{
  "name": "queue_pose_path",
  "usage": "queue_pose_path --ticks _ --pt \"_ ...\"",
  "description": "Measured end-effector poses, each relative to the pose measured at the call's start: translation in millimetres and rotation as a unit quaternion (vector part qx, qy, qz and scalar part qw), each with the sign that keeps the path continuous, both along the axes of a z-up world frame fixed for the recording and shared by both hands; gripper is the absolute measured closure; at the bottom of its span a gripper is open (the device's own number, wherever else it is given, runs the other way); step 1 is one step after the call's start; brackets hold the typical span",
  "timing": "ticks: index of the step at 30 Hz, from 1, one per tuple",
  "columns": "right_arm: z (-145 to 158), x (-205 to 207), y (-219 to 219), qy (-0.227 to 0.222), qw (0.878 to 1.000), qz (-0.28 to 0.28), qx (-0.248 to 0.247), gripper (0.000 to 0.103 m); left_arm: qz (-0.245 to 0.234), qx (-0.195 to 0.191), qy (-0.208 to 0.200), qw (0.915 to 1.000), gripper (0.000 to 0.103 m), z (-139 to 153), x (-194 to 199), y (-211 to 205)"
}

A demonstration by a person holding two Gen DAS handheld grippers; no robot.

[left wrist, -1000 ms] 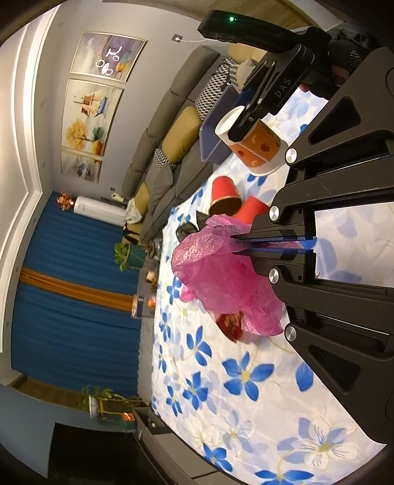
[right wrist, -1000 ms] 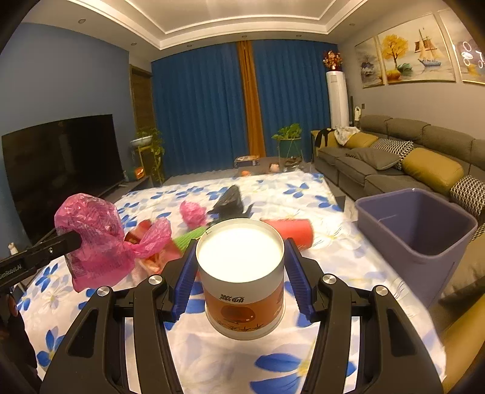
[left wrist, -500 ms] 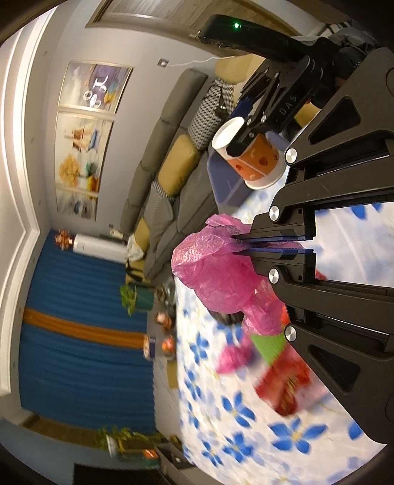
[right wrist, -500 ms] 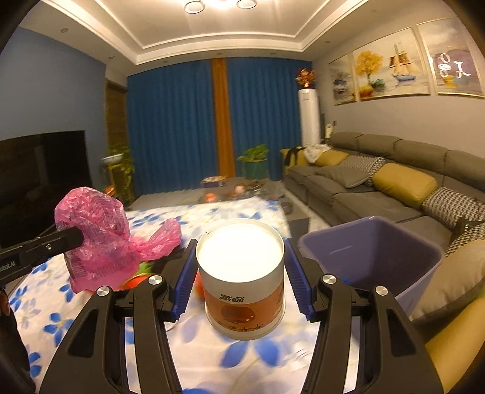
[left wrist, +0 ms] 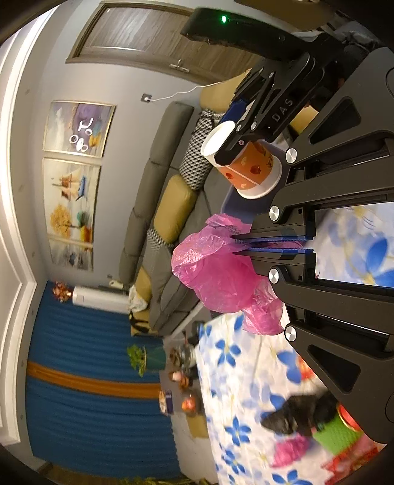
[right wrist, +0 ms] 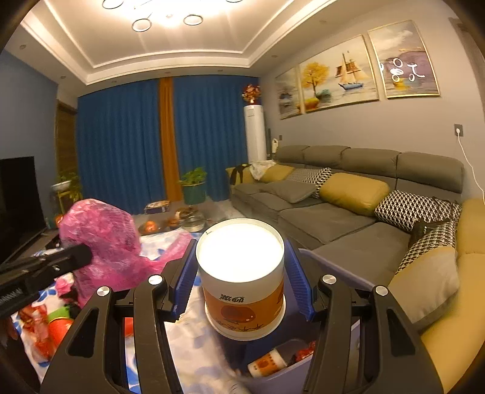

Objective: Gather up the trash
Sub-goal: 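Carry the pink bag in the left tool and orange cup in the right over the bin, then open both tools to drop the pink bag and orange cup into the bin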

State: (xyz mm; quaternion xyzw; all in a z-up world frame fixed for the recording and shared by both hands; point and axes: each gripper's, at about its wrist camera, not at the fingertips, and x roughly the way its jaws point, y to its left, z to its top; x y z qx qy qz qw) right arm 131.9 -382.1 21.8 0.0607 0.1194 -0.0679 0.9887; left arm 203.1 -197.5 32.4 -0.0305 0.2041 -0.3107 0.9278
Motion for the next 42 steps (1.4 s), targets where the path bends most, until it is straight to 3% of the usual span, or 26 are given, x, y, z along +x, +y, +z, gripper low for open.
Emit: queue_pose_path --ticks 15,35,37,42 --pt "-26 25 -39 0.035 0.999 -0.021 0.012 0.048 -0.058 0.02 0.038 0.9974 0.101 -39 43 -82" --pt "-40 38 -40 0.063 0.997 -0.026 0.025 0.047 -0.093 0.023 0.095 0.9909 0.101 -73 66 -98" --pt "-39 39 -40 0.065 0.997 -0.026 0.025 0.047 -0.098 0.022 0.101 0.9898 0.096 -75 68 -98" --pt "-41 41 -48 0.067 0.996 -0.037 0.041 0.04 -0.066 0.011 0.106 0.9921 0.036 -79 74 -84"
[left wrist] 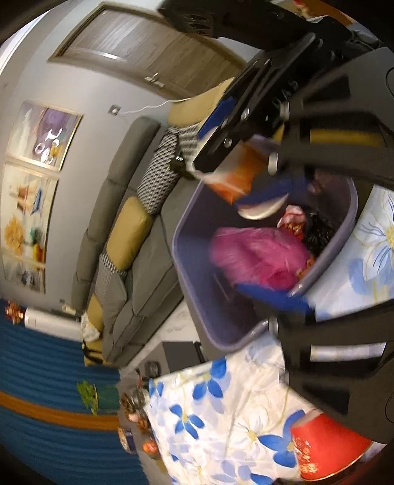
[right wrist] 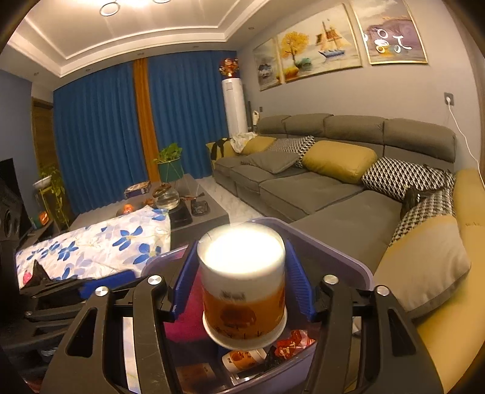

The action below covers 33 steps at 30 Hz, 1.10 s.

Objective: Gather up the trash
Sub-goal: 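Open both tools to drop the pink bag and orange cup into the bin, then move both tools back to the table toward the red snack bag and red cup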

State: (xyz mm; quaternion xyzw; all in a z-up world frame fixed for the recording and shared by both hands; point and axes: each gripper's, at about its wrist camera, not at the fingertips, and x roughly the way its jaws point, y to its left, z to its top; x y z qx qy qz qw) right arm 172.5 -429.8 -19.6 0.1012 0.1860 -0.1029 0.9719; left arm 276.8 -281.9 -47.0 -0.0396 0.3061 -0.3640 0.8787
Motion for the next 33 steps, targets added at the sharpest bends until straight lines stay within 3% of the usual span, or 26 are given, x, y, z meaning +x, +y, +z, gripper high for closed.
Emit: queue_pose_path --ticks 4,9,16,19,27,33 --pt "2 -7 -6 -0.005 1.0 -0.013 0.007 0.036 0.052 0.0 -0.013 0.9986 0.024 5 -1 20" --pt "23 -32 5 -0.042 0.999 -0.029 -0.014 0.02 0.114 -0.003 -0.05 0.9922 0.013 26 -25 50" --pt "38 -72 48 -0.086 0.995 -0.011 -0.046 0.007 0.194 0.018 -0.085 0.9772 0.009 44 -78 105" --pt "38 -84 71 -0.09 0.995 0.017 -0.047 0.007 0.221 0.022 -0.085 0.9714 0.009 45 -95 133" --pt "29 -97 152 -0.08 0.99 0.104 -0.046 0.007 0.32 0.055 -0.103 0.9403 0.009 37 -144 225" --pt "14 -96 219 -0.057 0.982 0.173 -0.048 0.007 0.392 0.084 -0.105 0.9101 0.009 26 -179 296"
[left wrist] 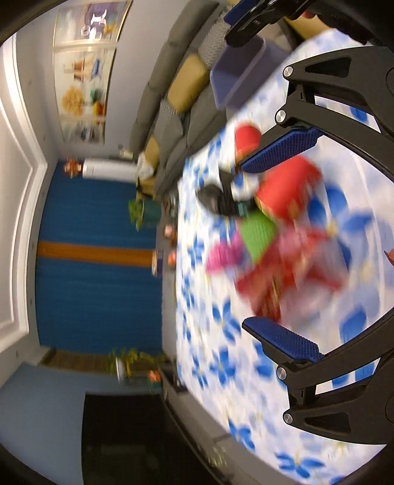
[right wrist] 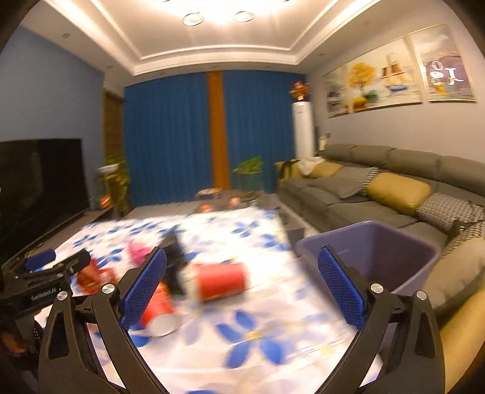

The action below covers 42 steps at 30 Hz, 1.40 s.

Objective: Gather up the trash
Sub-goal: 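Move both tools back to the table toward the red snack bag and red cup, then grasp the red printed snack bag with the left tool while the right tool grasps the red gold-printed cup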

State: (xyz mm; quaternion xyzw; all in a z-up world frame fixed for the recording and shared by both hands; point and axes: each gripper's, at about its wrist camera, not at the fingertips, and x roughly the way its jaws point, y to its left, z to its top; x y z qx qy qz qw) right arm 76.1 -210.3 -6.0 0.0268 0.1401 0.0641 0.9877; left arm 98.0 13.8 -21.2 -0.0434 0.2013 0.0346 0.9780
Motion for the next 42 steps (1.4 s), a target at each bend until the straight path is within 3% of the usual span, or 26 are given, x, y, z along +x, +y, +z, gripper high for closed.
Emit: queue_pose_path --ticks 6,13,18,22,25,29,36,42 --pt "-17 1 52 0.012 0.999 0.031 -0.023 0.007 0.043 -0.004 0.018 0.9989 0.009 -14 -21 51" --pt "-30 9 73 0.03 0.998 0.043 -0.034 0.007 0.017 -0.016 0.04 0.9989 0.012 -30 -13 47" --pt "-37 16 77 0.043 0.997 0.046 -0.038 0.007 -0.005 -0.011 0.075 0.9971 0.034 -44 11 33" --pt "-41 24 77 0.05 0.997 0.05 -0.04 0.007 -0.018 -0.02 0.101 0.9946 0.039 -52 28 29" --pt "-44 31 77 0.058 0.996 0.056 -0.043 0.007 -0.028 -0.022 0.116 0.9926 0.048 -58 37 27" --pt "-52 44 84 0.078 0.993 0.071 -0.051 0.009 -0.049 -0.053 0.142 0.9872 0.069 -68 47 29" --pt "-61 63 93 0.117 0.986 0.097 -0.065 0.012 -0.058 -0.074 0.136 0.9863 0.093 -69 49 35" --pt "-64 76 95 0.138 0.982 0.108 -0.068 0.019 -0.059 -0.092 0.108 0.9882 0.095 -58 38 47"
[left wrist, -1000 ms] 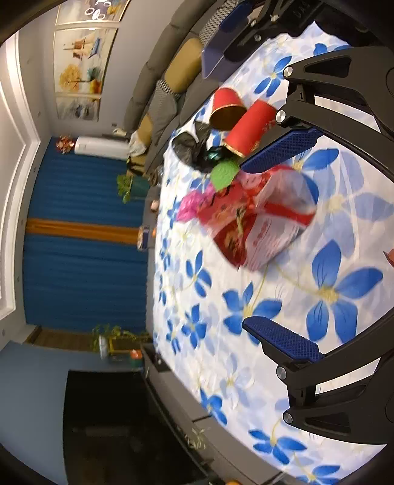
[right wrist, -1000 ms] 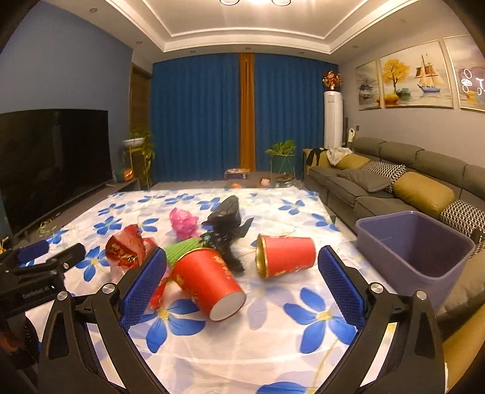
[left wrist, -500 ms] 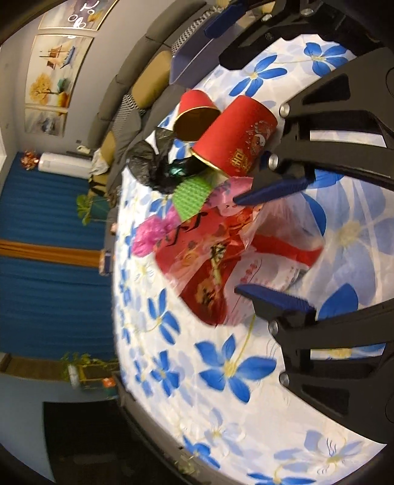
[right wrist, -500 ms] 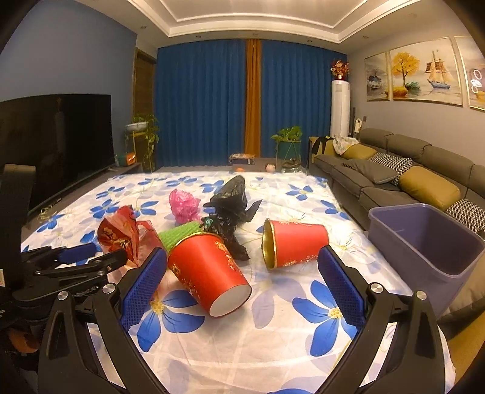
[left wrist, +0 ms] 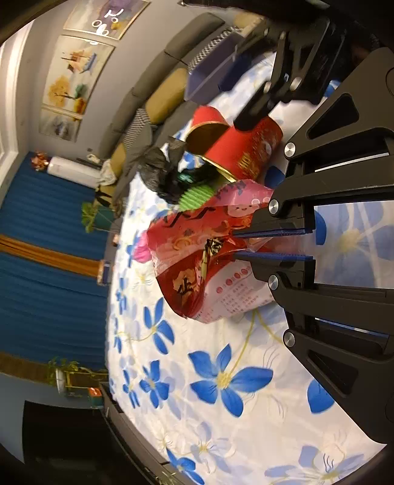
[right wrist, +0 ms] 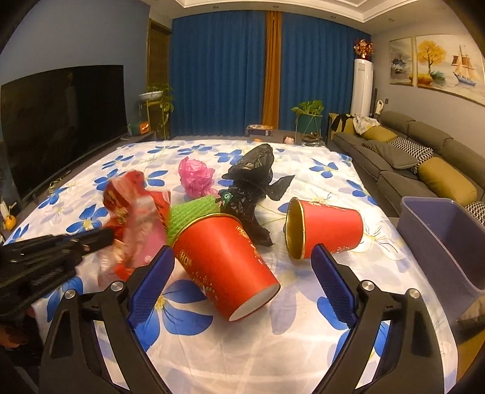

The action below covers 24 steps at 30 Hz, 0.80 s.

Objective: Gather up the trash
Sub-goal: 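Grasp the red printed snack bag with the left tool while the right tool grasps the red gold-printed cup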

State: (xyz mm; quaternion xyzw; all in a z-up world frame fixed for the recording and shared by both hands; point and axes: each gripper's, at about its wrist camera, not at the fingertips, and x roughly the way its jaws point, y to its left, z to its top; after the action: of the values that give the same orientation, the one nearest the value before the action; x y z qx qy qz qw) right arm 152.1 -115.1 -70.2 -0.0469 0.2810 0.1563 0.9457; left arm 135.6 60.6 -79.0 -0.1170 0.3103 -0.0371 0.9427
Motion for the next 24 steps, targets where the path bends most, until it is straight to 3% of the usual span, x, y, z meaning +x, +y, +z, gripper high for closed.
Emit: queue_pose_path --ticks 1,6,17,24 --pt "-1 2 0 0.005 1.0 0.001 -0.001 0.025 0.003 -0.001 -0.006 1.0 0.095 4 -4 2" --pt "-13 17 4 0.04 0.999 0.019 0.0 0.026 0.021 -0.004 -0.041 0.9989 0.095 24 -22 17" --pt "-32 40 21 0.103 0.993 0.053 -0.015 0.029 0.02 -0.022 -0.045 0.9986 0.095 28 -25 28" --pt "-31 34 22 0.096 0.993 0.06 -0.016 0.038 0.025 -0.024 -0.044 0.9984 0.095 28 -26 31"
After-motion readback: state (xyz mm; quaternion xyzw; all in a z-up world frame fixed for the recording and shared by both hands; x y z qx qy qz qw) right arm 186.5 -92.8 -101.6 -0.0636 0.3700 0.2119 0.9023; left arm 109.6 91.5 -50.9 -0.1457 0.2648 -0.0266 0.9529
